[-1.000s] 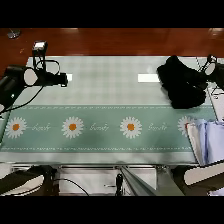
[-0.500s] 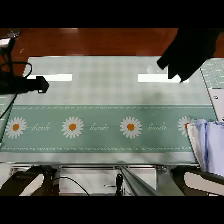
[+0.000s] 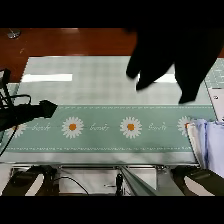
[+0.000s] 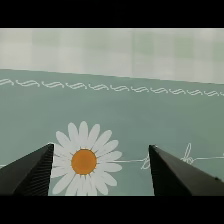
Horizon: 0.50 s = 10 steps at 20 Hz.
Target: Fold the shirts.
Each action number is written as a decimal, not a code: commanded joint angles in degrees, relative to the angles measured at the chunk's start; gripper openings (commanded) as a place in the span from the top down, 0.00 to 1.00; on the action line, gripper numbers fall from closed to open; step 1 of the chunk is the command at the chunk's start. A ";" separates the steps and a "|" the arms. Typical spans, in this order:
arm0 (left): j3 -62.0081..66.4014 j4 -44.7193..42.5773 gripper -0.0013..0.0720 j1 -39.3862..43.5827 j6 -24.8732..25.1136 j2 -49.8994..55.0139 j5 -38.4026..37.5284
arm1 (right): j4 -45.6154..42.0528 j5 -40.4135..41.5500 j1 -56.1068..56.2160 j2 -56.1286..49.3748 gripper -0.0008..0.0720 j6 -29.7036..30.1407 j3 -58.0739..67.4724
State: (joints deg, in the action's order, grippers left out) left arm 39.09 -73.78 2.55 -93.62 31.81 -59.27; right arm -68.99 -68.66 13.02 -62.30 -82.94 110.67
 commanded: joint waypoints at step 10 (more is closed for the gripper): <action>-1.09 4.85 0.02 -0.02 -0.07 -0.42 3.54 | 14.10 25.55 32.76 -17.81 0.96 -8.35 -45.13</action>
State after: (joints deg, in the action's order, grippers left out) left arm 38.04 -69.38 2.55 -93.80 31.16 -55.88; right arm -62.04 -51.53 39.72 -72.64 -90.11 70.78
